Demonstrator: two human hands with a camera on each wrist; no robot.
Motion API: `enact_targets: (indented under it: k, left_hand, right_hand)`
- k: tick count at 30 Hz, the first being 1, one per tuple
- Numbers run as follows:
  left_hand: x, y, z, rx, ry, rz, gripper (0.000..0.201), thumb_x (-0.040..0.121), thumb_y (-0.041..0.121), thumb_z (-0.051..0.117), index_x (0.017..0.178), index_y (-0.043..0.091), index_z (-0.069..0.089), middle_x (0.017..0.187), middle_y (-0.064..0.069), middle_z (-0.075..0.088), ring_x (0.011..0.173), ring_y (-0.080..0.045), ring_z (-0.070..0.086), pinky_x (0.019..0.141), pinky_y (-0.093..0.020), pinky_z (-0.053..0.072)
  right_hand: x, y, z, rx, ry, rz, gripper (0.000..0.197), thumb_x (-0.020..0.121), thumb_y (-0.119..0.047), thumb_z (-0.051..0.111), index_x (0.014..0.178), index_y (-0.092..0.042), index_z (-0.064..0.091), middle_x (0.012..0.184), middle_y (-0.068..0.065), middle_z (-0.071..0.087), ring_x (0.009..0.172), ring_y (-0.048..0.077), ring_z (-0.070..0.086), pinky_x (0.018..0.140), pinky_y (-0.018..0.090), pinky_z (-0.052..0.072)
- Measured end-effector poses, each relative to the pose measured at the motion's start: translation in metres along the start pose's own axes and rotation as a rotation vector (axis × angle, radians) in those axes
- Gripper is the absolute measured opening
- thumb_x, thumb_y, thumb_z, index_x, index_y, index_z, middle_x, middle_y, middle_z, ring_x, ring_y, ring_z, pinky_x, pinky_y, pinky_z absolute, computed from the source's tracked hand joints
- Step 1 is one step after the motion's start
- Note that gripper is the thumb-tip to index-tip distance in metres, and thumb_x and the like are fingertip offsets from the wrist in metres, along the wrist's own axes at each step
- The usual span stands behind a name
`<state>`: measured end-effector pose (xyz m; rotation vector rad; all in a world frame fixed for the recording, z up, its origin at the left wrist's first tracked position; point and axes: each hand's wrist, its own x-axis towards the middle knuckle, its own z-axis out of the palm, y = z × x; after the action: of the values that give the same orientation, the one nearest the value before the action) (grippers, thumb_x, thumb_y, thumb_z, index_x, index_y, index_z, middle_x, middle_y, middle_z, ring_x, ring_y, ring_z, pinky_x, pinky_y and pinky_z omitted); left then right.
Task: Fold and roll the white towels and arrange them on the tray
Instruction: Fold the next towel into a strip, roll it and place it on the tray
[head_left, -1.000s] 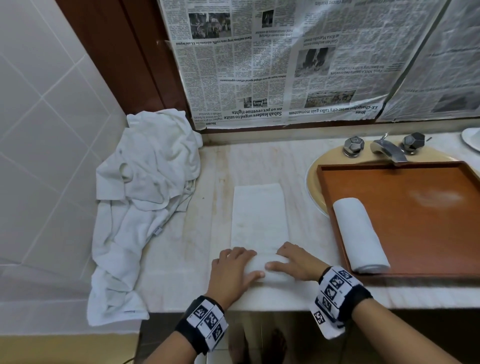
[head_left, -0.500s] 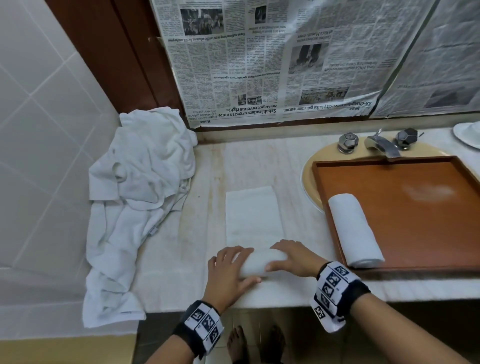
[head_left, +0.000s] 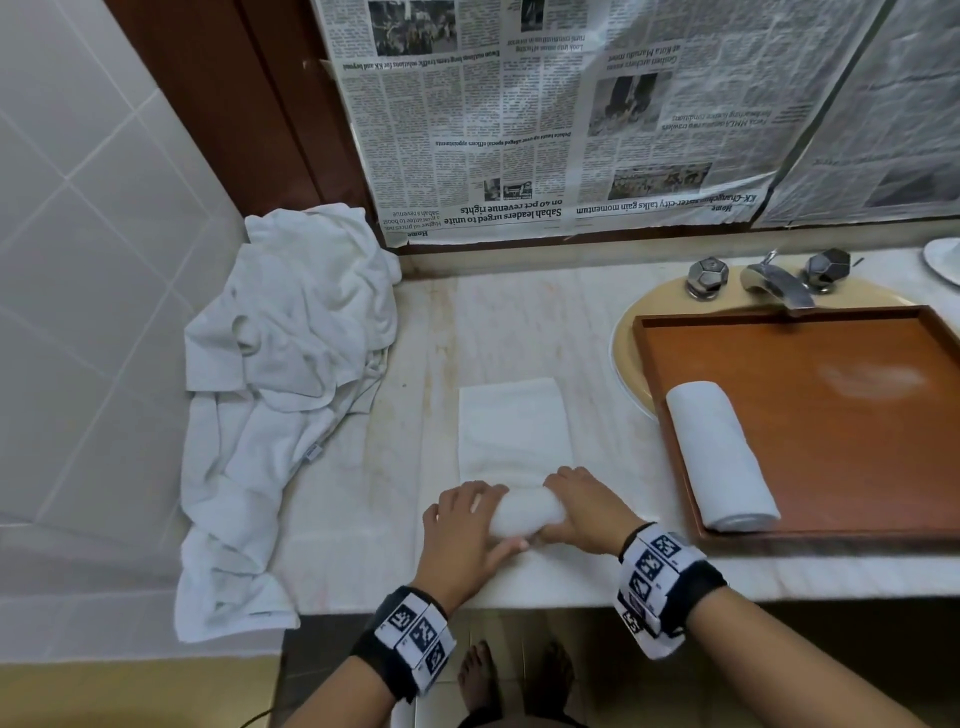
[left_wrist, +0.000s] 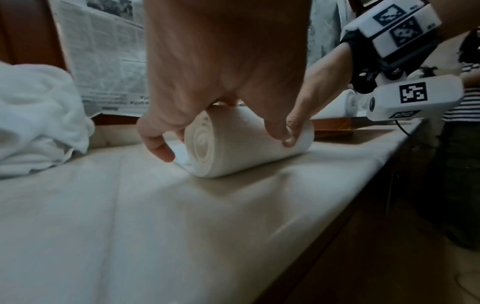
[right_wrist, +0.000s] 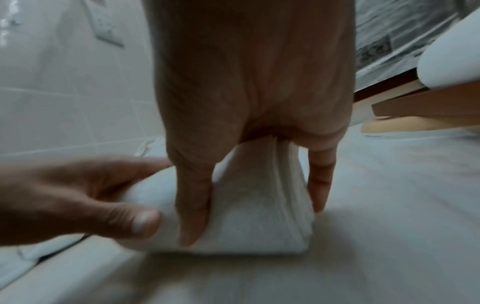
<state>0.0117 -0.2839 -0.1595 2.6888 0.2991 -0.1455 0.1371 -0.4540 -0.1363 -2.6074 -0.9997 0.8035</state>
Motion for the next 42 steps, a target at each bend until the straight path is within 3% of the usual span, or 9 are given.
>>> enact_targets:
  k: [4,9,16,20,25,29,35,39,42]
  left_hand:
    - [0.010,-0.011,-0.013,-0.209,-0.195,-0.106,0.077,0.069,0.085,0.054,0.135,0.044,0.048,0.133,0.015,0.051,0.125,-0.013,0.044,0.106,-0.041,0.033]
    - [0.037,-0.014,-0.030,-0.092,-0.425,-0.131,0.077,0.073,0.087,0.050,0.129,0.035,0.056,0.133,0.006,0.059,0.124,-0.021,0.049,0.102,-0.049,0.037]
    - [0.012,0.005,-0.025,0.127,-0.138,0.041,0.075,0.086,0.076,0.046,0.148,0.036,0.033,0.150,0.010,0.033,0.134,-0.019,0.030,0.104,-0.040,0.027]
    - [0.006,0.002,-0.018,0.066,-0.213,-0.017,0.078,0.081,0.066,0.061,0.148,0.038,0.031,0.147,0.010,0.036,0.132,-0.019,0.031,0.101,-0.041,0.031]
    - [0.036,-0.004,-0.033,-0.145,-0.431,-0.121,0.079,0.077,0.061,0.072,0.145,0.036,0.040,0.143,0.003,0.042,0.132,-0.024,0.035,0.106,-0.048,0.034]
    - [0.042,-0.006,-0.034,-0.154,-0.487,-0.112,0.087,0.078,0.063,0.071,0.150,0.036,0.032,0.150,0.001,0.035,0.137,-0.027,0.033,0.111,-0.050,0.033]
    - [0.010,0.008,-0.021,0.119,-0.088,0.023,0.083,0.080,0.064,0.063,0.149,0.035,0.027,0.153,0.012,0.025,0.138,-0.017,0.024,0.106,-0.040,0.029]
    - [0.019,0.005,-0.025,-0.048,-0.212,-0.041,0.074,0.080,0.059,0.067,0.145,0.036,0.038,0.144,0.011,0.040,0.132,-0.017,0.034,0.104,-0.042,0.034]
    - [0.040,-0.006,-0.038,-0.251,-0.342,-0.117,0.075,0.072,0.061,0.076,0.137,0.034,0.050,0.135,0.006,0.051,0.126,-0.019,0.046,0.105,-0.042,0.040]
  right_hand:
    - [-0.007,0.004,-0.008,0.198,-0.124,0.009,0.063,0.079,-0.054,0.074,0.126,-0.017,0.055,0.125,0.002,0.056,0.110,0.020,0.051,0.091,0.031,0.042]
    - [-0.027,-0.003,0.023,-0.242,0.228,-0.091,0.078,0.071,-0.059,0.073,0.129,-0.013,0.052,0.122,0.005,0.053,0.108,0.027,0.056,0.081,0.038,0.049]
    - [-0.003,-0.002,0.001,-0.054,0.018,-0.024,0.069,0.083,-0.056,0.065,0.137,-0.018,0.043,0.130,0.002,0.045,0.120,0.022,0.042,0.096,0.036,0.040]
    - [-0.001,0.001,-0.013,0.090,-0.185,0.005,0.066,0.079,-0.055,0.073,0.129,-0.018,0.053,0.124,0.003,0.052,0.115,0.022,0.049,0.093,0.032,0.040]
    - [-0.023,-0.005,0.009,-0.076,0.100,-0.003,0.078,0.087,-0.049,0.064,0.148,-0.014,0.030,0.145,0.005,0.036,0.133,0.025,0.034,0.103,0.036,0.040]
    - [-0.017,-0.011,0.026,-0.192,0.236,-0.071,0.074,0.080,-0.041,0.071,0.142,-0.011,0.043,0.138,0.008,0.045,0.128,0.031,0.045,0.096,0.040,0.045]
    - [0.007,-0.003,-0.012,0.085,-0.029,0.003,0.066,0.078,-0.045,0.076,0.135,-0.022,0.051,0.125,-0.001,0.051,0.117,0.019,0.046,0.095,0.032,0.040]
    - [0.007,0.000,-0.026,0.196,-0.191,0.060,0.071,0.077,-0.046,0.078,0.137,-0.022,0.048,0.131,0.001,0.054,0.118,0.021,0.051,0.096,0.030,0.042]
    - [-0.006,-0.003,-0.021,0.140,-0.019,0.048,0.077,0.082,-0.051,0.071,0.141,-0.017,0.036,0.136,0.003,0.045,0.120,0.023,0.048,0.096,0.032,0.043]
